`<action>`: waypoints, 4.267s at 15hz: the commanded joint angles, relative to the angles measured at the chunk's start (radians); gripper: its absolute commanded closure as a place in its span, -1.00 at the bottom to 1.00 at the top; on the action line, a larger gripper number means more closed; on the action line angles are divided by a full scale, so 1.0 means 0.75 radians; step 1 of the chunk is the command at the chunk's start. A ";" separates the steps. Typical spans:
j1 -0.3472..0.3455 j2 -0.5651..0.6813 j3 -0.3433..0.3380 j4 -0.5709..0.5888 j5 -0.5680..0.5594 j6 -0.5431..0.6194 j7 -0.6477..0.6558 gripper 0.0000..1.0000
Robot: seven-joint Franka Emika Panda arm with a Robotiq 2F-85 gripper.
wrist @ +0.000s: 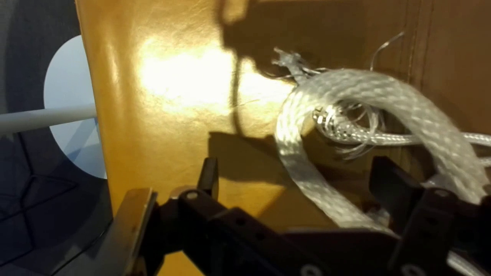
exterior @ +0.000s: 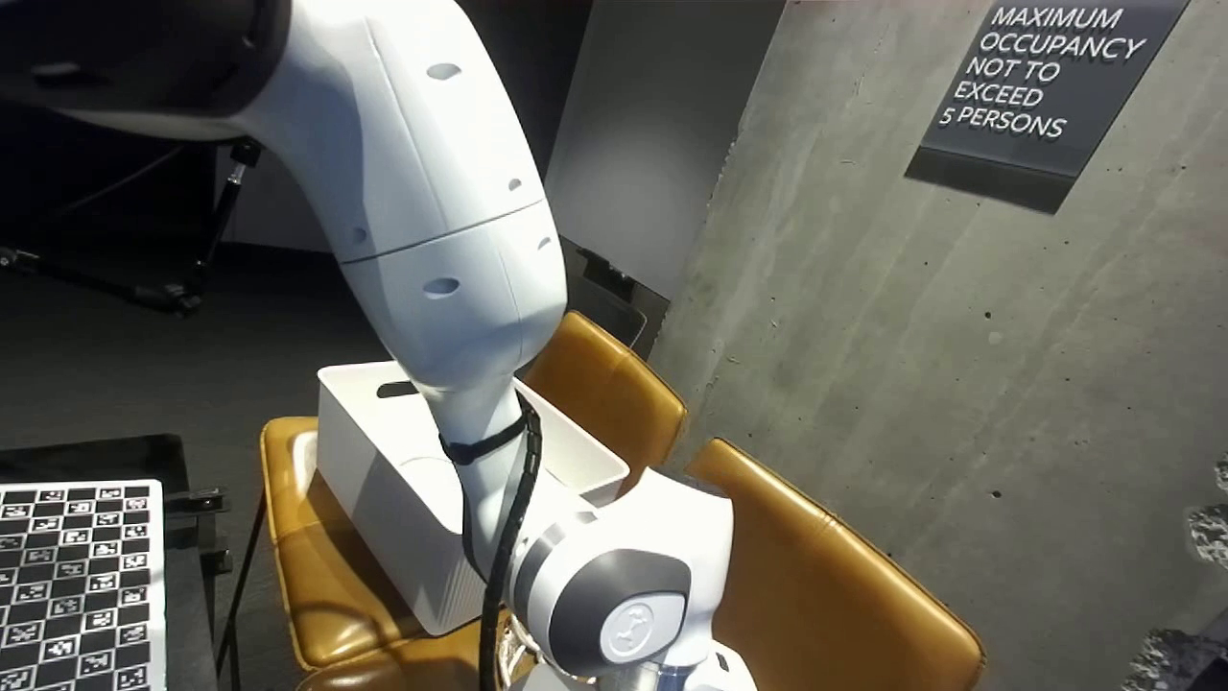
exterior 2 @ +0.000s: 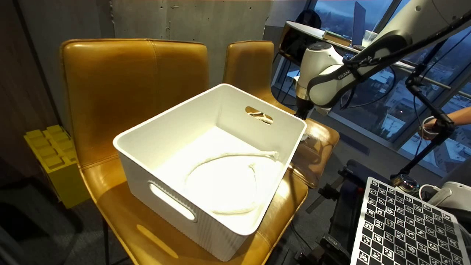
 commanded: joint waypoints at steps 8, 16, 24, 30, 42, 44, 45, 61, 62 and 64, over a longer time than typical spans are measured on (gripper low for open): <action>-0.008 0.205 -0.066 0.165 0.007 0.096 -0.012 0.14; 0.057 0.118 -0.158 0.002 0.000 0.204 0.111 1.00; 0.272 -0.285 -0.210 -0.496 0.023 0.385 0.263 0.96; 0.418 -0.662 -0.206 -0.612 0.012 0.262 0.362 0.96; 0.478 -1.230 0.128 -0.399 -0.068 -0.335 0.684 0.96; 0.466 -1.244 0.191 -0.356 -0.065 -0.388 0.704 0.96; 0.460 -1.243 0.214 -0.347 -0.070 -0.400 0.715 0.96; 0.592 -1.098 0.445 -0.342 -0.114 -0.407 0.927 0.96; 0.606 -1.084 0.458 -0.344 -0.117 -0.398 0.932 0.96; 0.627 -1.042 0.472 -0.331 -0.121 -0.392 0.935 0.96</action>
